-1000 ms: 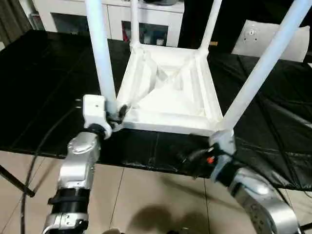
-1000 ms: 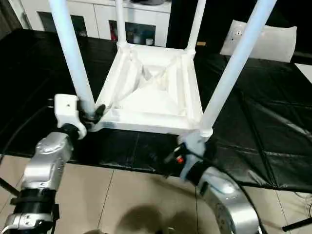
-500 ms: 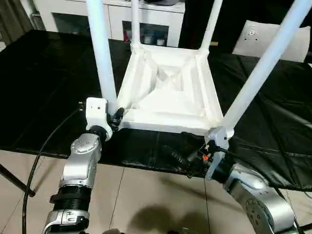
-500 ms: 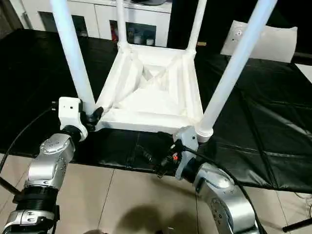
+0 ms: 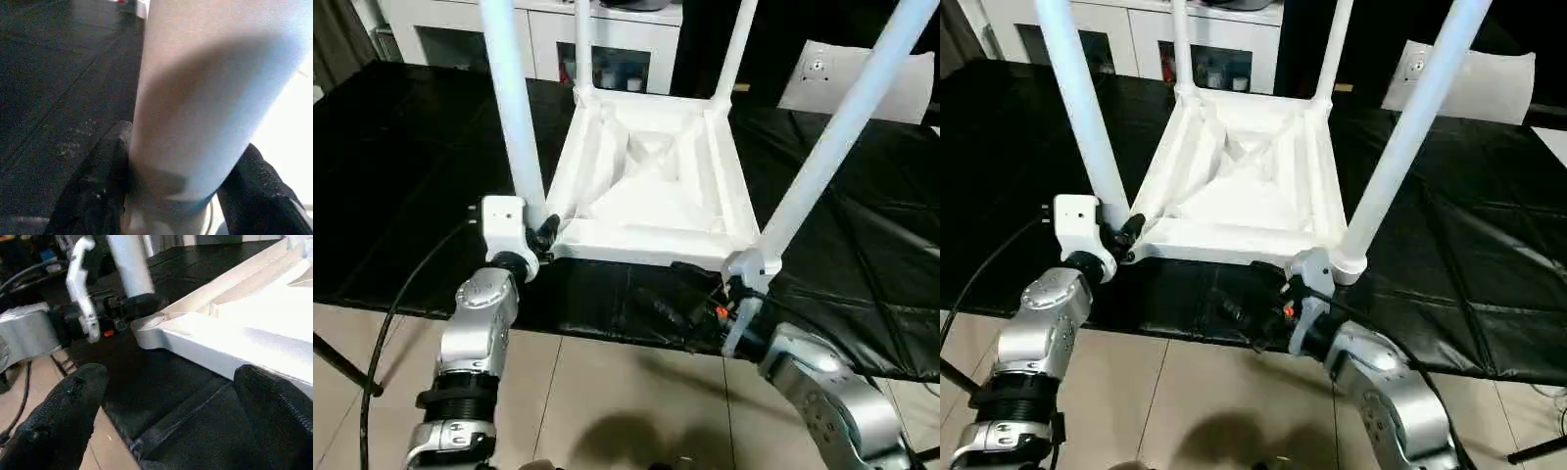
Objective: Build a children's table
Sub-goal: Flip table
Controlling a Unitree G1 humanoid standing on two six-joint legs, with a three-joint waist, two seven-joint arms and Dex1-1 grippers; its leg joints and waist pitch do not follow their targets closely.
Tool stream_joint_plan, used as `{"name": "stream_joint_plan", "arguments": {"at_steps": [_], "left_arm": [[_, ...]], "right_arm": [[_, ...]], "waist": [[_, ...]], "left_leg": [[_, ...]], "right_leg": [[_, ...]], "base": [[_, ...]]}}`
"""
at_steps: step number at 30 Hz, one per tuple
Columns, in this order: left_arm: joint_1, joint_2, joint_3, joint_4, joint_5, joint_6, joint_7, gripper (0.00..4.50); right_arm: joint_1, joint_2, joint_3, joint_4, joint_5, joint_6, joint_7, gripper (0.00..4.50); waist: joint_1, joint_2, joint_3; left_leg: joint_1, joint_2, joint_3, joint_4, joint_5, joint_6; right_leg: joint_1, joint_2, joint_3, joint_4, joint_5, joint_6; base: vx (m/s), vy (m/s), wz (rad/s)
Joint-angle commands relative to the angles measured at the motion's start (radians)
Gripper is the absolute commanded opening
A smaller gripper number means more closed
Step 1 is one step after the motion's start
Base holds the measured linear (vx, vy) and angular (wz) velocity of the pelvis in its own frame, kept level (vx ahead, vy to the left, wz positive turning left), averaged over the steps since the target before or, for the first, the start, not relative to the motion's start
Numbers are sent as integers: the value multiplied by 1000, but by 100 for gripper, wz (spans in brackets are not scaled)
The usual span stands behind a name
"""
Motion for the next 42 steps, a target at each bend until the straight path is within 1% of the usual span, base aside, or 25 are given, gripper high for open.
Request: {"name": "stream_joint_plan", "arguments": {"at_steps": [1,2,3,5,6,7,8,9,13,14,15,16,17,18,19,21,23,25,27,28,29,33,36,39,42], "left_arm": [[-17,-83,95,1,-198,86,28,213],[-19,-103,116,-5,-231,112,38,213],[-19,-103,116,-5,-231,112,38,213],[-20,-145,151,-24,-296,158,59,213],[-20,-161,162,-32,-319,173,67,213],[-19,-172,166,-40,-333,185,70,213],[-16,-178,162,-47,-335,194,69,213],[-8,-186,151,-61,-327,206,63,213],[-3,-194,146,-72,-322,216,63,213],[1,-204,145,-85,-322,228,69,213],[2,-207,145,-90,-323,234,72,213],[2,-207,145,-90,-323,234,72,211],[3,-208,141,-95,-323,241,72,210],[5,-210,138,-99,-324,246,71,209],[8,-211,133,-106,-334,257,77,209],[10,-210,122,-117,-350,279,86,209],[8,-211,114,-119,-357,295,87,209],[6,-212,108,-118,-352,301,81,209],[3,-211,101,-117,-346,306,73,209],[2,-211,99,-117,-344,308,71,209],[3,-211,92,-120,-342,315,66,209],[5,-205,72,-128,-336,328,54,209],[6,-199,59,-129,-333,334,43,209],[7,-195,52,-131,-330,337,40,209],[9,-192,49,-134,-331,343,35,209]], "right_arm": [[-22,5,-20,34,-19,6,-34,450],[-35,15,-25,57,-35,12,-63,450],[-35,15,-25,57,-35,12,-63,450],[-66,53,-55,115,-45,13,-132,450],[-77,69,-69,135,-40,14,-157,450],[-88,85,-83,155,-33,3,-172,450],[-99,100,-95,174,-24,-8,-182,450],[-118,128,-119,208,-8,-32,-202,450],[-137,154,-143,242,8,-52,-219,450],[-174,193,-174,297,39,-92,-230,450],[-188,209,-186,318,53,-108,-232,450],[-188,209,-186,318,53,-108,-232,450],[-203,221,-195,339,57,-132,-234,450],[-217,231,-203,358,66,-151,-232,450],[-241,248,-222,387,74,-174,-233,450],[-295,281,-262,444,98,-210,-229,450],[-374,308,-302,534,118,-258,-225,450],[-421,318,-323,589,128,-291,-230,450],[-465,324,-343,645,134,-319,-251,450],[-479,326,-349,663,138,-325,-255,450],[-533,333,-367,731,151,-337,-246,450],[-620,350,-409,845,173,-372,-213,450],[-669,362,-441,911,195,-396,-208,415],[-695,364,-453,957,201,-418,-205,403],[-749,362,-491,1053,205,-463,-202,366]], "waist": [[2,-7,-56],[1,-8,-55],[0,-8,-56],[0,-18,-56],[1,-14,-56],[0,-22,-57],[1,-17,-57],[1,-21,-60],[0,-20,-62],[1,-27,-63],[1,-22,-62],[1,-22,-62],[3,-23,-62],[3,-22,-61],[2,-16,-63],[1,-18,-63],[1,-13,-64],[-1,-12,-64],[1,-9,-66],[0,-10,-68],[0,-12,-67],[3,-16,-68],[3,-15,-70],[6,-16,-72],[6,-17,-70]], "left_leg": [[-9,69,-30,-85,-90,58],[-8,67,-29,-84,-92,54],[-7,68,-28,-83,-95,50],[-8,64,-26,-82,-96,49],[-8,63,-28,-82,-91,49],[-9,64,-26,-82,-86,52],[-7,67,-28,-84,-81,53],[-6,68,-28,-84,-66,58],[-5,71,-27,-85,-23,72],[-6,71,-26,-83,-12,79],[-5,73,-26,-85,-19,80],[-5,73,-26,-85,-19,80],[-6,68,-23,-83,-15,82],[-6,70,-24,-84,-8,82],[-4,72,-24,-83,-3,81],[-5,71,-24,-84,-1,80],[-1,73,-23,-84,-5,76],[-1,72,-22,-84,-3,74],[3,73,-21,-82,22,76],[3,73,-22,-82,32,78],[2,73,-21,-82,47,91],[2,71,-18,-80,41,101],[4,73,-18,-78,58,110],[6,74,-17,-76,88,129],[3,72,-16,-76,76,132]], "right_leg": [[57,-99,78,-92,-294,-137],[55,-100,77,-95,-313,-136],[55,-100,77,-94,-322,-137],[54,-100,76,-98,-358,-127],[52,-99,75,-100,-362,-123],[52,-98,75,-99,-356,-119],[50,-98,75,-97,-340,-122],[51,-96,76,-92,-307,-118],[52,-95,78,-81,-202,-140],[55,-96,78,-79,-188,-141],[53,-101,79,-78,-197,-154],[53,-101,79,-78,-197,-154],[55,-99,79,-81,-203,-147],[55,-97,79,-80,-199,-143],[53,-99,79,-74,-185,-151],[55,-97,79,-73,-174,-157],[53,-96,78,-73,-166,-170],[55,-96,79,-71,-154,-179],[53,-96,80,-64,-118,-187],[54,-95,80,-61,-97,-194],[55,-95,80,-55,-62,-209],[58,-97,80,-56,-75,-217],[57,-97,79,-51,-64,-226],[56,-98,78,-46,-33,-234],[57,-99,78,-49,-62,-238]], "base": [[0,0,0],[0,0,0],[0,0,0],[0,0,0],[0,0,0],[0,0,0],[0,0,0],[0,0,0],[0,0,0],[0,0,0],[0,0,0],[0,0,0],[0,0,0],[0,0,0],[0,0,0],[0,0,0],[0,0,0],[0,0,0],[0,0,0],[0,0,0],[0,0,0],[0,0,0],[0,0,0],[0,0,0],[0,0,0]]}}
